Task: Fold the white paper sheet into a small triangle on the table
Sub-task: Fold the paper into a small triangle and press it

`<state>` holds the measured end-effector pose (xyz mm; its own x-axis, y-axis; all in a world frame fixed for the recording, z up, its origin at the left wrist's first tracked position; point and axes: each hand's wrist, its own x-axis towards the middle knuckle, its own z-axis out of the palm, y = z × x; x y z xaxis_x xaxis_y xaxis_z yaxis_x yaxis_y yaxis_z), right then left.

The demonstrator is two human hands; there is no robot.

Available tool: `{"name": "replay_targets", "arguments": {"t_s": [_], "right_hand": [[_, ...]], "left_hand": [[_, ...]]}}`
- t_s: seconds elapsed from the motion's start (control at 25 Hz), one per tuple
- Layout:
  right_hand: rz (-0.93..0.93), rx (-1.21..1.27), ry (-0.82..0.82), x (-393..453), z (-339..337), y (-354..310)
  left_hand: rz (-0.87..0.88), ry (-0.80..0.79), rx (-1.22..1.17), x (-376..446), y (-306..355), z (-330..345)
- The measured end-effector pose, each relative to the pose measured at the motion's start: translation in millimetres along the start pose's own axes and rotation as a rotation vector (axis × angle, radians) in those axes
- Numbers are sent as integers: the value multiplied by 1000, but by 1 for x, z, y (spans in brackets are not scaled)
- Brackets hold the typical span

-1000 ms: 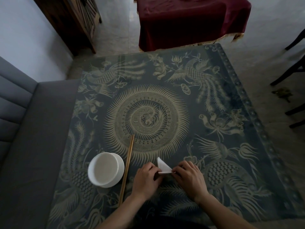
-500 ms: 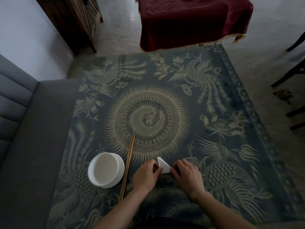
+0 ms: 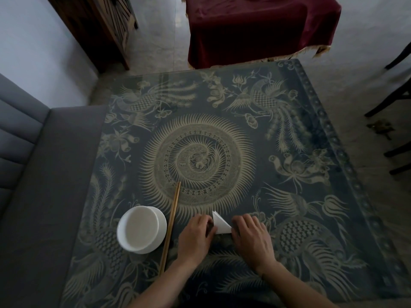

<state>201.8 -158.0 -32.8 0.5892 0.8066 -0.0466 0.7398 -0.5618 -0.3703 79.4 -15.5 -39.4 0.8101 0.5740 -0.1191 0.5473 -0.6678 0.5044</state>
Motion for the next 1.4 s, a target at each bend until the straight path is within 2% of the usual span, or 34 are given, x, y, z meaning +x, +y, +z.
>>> {"name": "replay_targets", "arguments": {"t_s": [0.12,0.2,0.36,0.52,1.04,1.2,1.4], "right_hand": [[-245,-100,27,-15,5,4],[-364,-166,-24,-26,13,6],[-335,-235,-200,-34,20,11],[-325,-230,-268,-35,20,15],[-360,-336,-326,-34,4,33],[-363,-327,-319,-39,5,28],[-340,-310,-327,-39,3,27]], "left_hand": [[300,73,158,-12,-12,3],[399,-8,241,-21,-17,8],[377,-200,384,-25,-20,13],[342,-300,445,-21,-25,11],[324,-312,483,-17,-26,2],[413,-331,482,-21,-22,7],[418,-333,500,-23,-24,11]]}}
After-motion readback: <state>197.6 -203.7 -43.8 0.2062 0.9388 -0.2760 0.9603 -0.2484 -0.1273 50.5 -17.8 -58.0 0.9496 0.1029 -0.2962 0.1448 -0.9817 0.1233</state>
